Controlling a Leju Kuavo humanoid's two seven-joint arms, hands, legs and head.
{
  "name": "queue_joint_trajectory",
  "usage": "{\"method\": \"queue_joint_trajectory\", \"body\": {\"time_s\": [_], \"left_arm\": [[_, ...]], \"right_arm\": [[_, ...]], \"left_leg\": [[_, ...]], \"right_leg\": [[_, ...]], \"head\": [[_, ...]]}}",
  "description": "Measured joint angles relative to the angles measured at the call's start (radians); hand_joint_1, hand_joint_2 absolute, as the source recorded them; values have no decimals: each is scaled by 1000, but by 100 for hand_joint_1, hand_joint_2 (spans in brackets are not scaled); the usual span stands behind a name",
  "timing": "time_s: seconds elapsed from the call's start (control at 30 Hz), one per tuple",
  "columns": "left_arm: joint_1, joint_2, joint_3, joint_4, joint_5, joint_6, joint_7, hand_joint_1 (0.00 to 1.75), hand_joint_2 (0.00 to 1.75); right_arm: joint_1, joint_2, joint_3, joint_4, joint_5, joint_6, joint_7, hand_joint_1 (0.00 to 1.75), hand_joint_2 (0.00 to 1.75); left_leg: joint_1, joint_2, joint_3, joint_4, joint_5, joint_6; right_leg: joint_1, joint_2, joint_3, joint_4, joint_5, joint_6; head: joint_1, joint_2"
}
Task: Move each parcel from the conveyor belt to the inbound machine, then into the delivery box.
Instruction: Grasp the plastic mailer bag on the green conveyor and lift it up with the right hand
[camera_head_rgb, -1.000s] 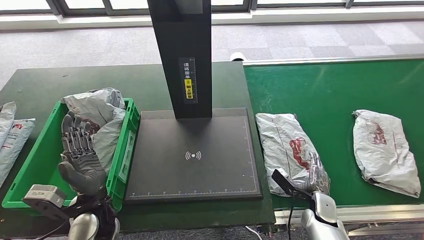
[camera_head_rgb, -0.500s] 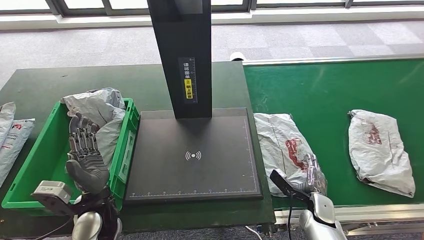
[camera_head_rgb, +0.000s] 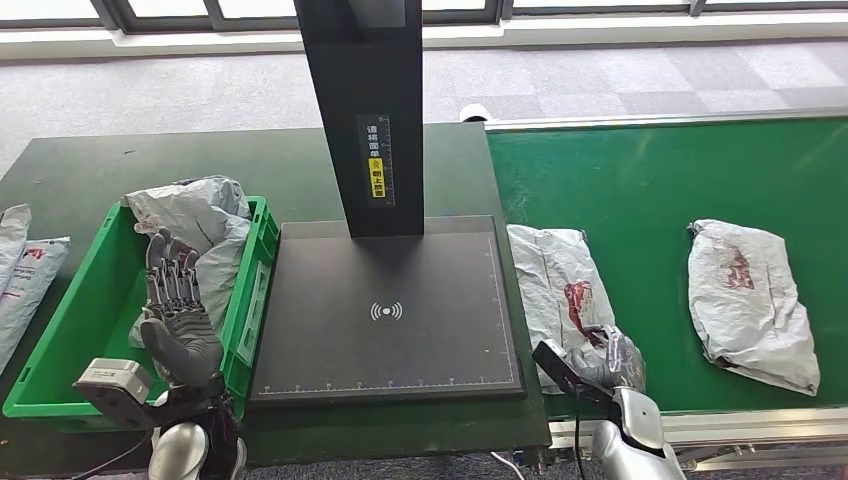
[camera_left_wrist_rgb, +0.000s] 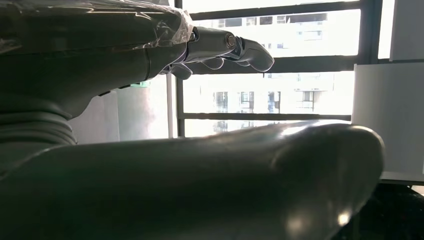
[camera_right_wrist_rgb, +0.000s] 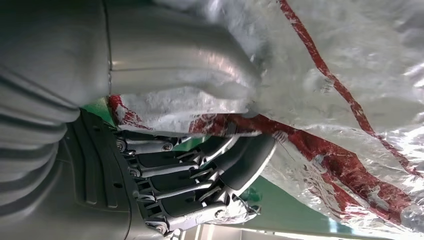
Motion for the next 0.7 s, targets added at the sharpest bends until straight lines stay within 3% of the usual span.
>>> {"method": "queue_joint_trajectory", "body": {"time_s": [0.43,0.6,0.7], "left_arm": [[2,0,0,0,18,-20,6,0,0],[4,0,0,-1,18,-20,5,0,0],[12,0,0,-1,17,-19,2,0,0]], "right_arm": [[57,5,43,-105,-9,31,17,175,175],[92,17,43,-192,-65,-34,-34,175,175],[122,27,43,-286,-152,-114,-106,175,175]], "left_leg": [[0,0,0,0,0,0],[0,0,-1,0,0,0],[0,0,-1,0,0,0]], "right_leg": [[0,0,0,0,0,0],[0,0,0,0,0,0],[0,0,-1,0,0,0]], "head": [[0,0],[0,0],[0,0]]}}
